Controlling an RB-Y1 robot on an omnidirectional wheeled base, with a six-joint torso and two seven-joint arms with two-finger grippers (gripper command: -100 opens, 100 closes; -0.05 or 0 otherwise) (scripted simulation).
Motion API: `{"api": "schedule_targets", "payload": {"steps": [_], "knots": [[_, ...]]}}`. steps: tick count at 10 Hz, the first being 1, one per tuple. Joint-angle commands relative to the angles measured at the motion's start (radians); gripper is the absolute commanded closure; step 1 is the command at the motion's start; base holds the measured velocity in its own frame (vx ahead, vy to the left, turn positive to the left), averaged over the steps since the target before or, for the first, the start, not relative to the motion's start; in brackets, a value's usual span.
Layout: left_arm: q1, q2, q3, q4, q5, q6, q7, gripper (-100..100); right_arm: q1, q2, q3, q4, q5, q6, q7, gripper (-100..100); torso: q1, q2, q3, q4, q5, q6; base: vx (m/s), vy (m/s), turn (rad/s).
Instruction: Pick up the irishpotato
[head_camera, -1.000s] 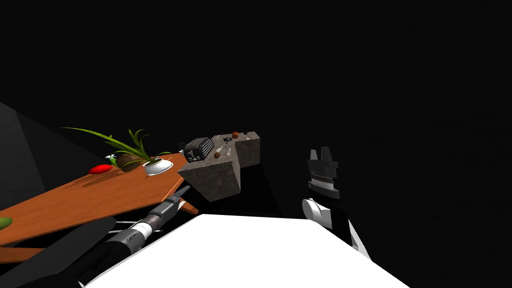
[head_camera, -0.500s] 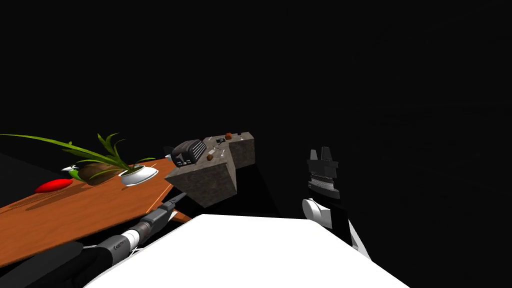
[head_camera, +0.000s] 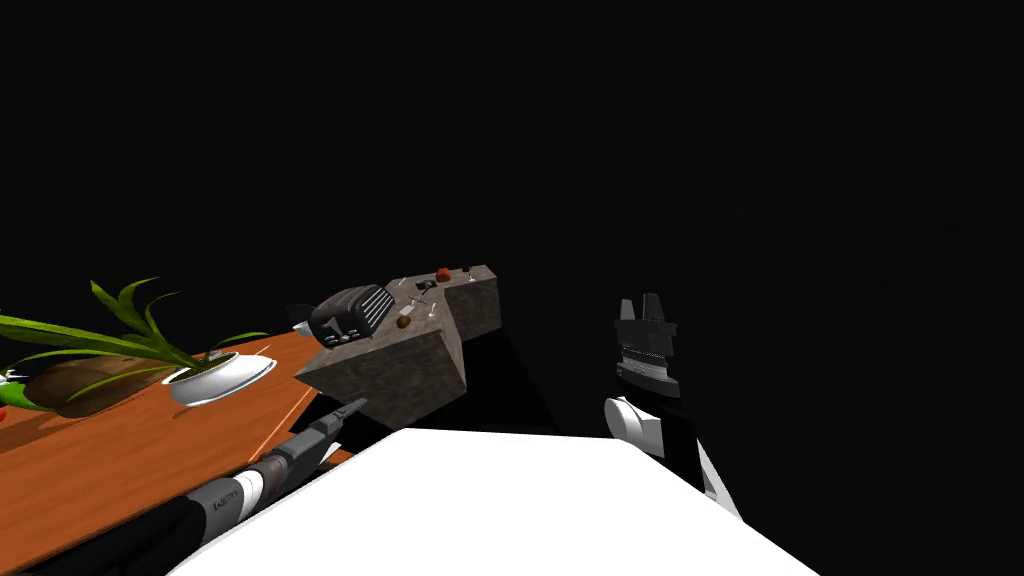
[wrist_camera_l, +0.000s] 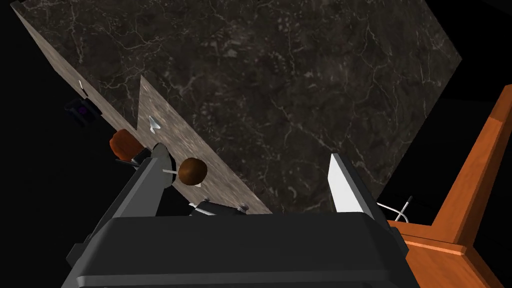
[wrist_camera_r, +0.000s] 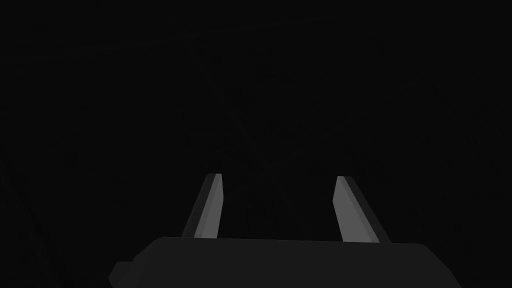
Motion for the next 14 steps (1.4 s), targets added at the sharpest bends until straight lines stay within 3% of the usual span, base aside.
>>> {"api": "schedule_targets", "payload": {"steps": [1,2,4,8,14], "knots": [[0.037,0.05,0.012,0.011,0.031,0.026,0.005,-100,0.0,0.0,0.0,0.0,0.0,0.0,0.0,0,0.0,0.0,0.0,0.0,0.0,0.0,-0.014,0.011,-0.287],[0.037,0.062,0.012,0.011,0.031,0.026,0.005,-100,0.0,0.0,0.0,0.0,0.0,0.0,0.0,0,0.0,0.0,0.0,0.0,0.0,0.001,-0.012,0.019,-0.152],[0.097,0.134,0.031,0.023,0.08,0.072,0.009,-100,0.0,0.0,0.0,0.0,0.0,0.0,0.0,0,0.001,-0.001,0.0,0.0,0.0,0.001,-0.012,0.034,-0.365],[0.148,0.239,0.046,0.039,0.124,0.115,0.013,-100,0.0,0.0,0.0,0.0,0.0,0.0,0.0,0,0.004,-0.003,-0.002,-0.001,0.001,0.001,0.006,0.06,-0.248],[0.234,0.413,0.076,0.094,0.209,0.206,0.017,-100,0.0,0.0,0.0,0.0,0.0,0.0,0.0,0,0.008,-0.005,-0.003,-0.001,0.002,0.0,0.034,0.123,-0.298]]}}
